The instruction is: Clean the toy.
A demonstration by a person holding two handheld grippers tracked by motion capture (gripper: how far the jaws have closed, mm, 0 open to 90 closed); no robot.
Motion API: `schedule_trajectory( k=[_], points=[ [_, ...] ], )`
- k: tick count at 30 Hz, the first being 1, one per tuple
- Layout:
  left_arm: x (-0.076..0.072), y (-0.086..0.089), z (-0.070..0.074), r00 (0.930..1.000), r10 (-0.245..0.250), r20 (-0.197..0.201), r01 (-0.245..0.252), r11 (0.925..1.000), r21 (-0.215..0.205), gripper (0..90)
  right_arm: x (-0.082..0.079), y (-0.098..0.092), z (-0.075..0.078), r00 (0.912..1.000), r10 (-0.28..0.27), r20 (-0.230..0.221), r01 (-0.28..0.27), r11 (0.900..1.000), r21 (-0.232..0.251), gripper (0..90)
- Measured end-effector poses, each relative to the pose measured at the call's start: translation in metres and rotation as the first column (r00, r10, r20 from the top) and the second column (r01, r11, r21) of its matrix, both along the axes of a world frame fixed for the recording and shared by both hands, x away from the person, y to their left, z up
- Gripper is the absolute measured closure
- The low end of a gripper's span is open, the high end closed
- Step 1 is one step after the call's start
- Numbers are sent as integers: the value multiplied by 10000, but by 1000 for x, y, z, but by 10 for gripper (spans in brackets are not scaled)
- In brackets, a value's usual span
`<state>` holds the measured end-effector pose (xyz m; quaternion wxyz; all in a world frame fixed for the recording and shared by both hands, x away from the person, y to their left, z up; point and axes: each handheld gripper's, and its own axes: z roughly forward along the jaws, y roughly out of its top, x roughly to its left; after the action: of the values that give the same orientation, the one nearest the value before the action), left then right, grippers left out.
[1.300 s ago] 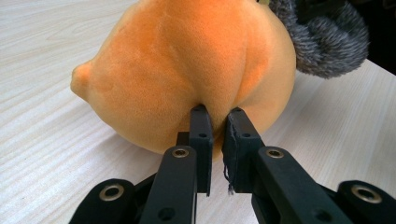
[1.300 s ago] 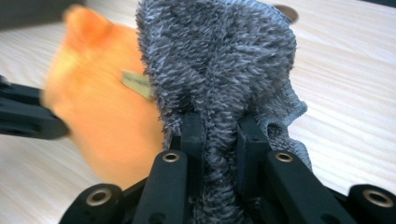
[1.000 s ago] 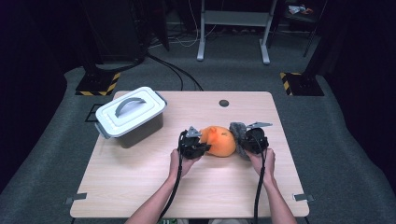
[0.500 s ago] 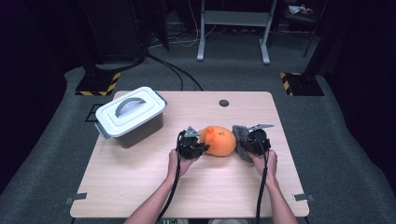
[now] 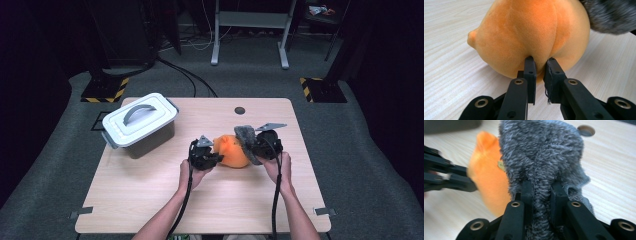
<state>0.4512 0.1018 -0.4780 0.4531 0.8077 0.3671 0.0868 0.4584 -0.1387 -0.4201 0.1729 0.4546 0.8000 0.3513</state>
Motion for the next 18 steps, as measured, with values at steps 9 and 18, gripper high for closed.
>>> schedule_trajectory(
  k=[9, 18],
  points=[
    [1, 1, -2, 9999, -5, 134, 0, 9992, 389, 575, 11, 0, -5, 9994, -351, 81, 351, 9994, -39, 765],
    [3, -8, -5, 9980, 214, 601, -286, 9922, 1211, 463, 17, 1, -4, 9993, -379, 81, 379, 9993, -72, 766]
  ],
)
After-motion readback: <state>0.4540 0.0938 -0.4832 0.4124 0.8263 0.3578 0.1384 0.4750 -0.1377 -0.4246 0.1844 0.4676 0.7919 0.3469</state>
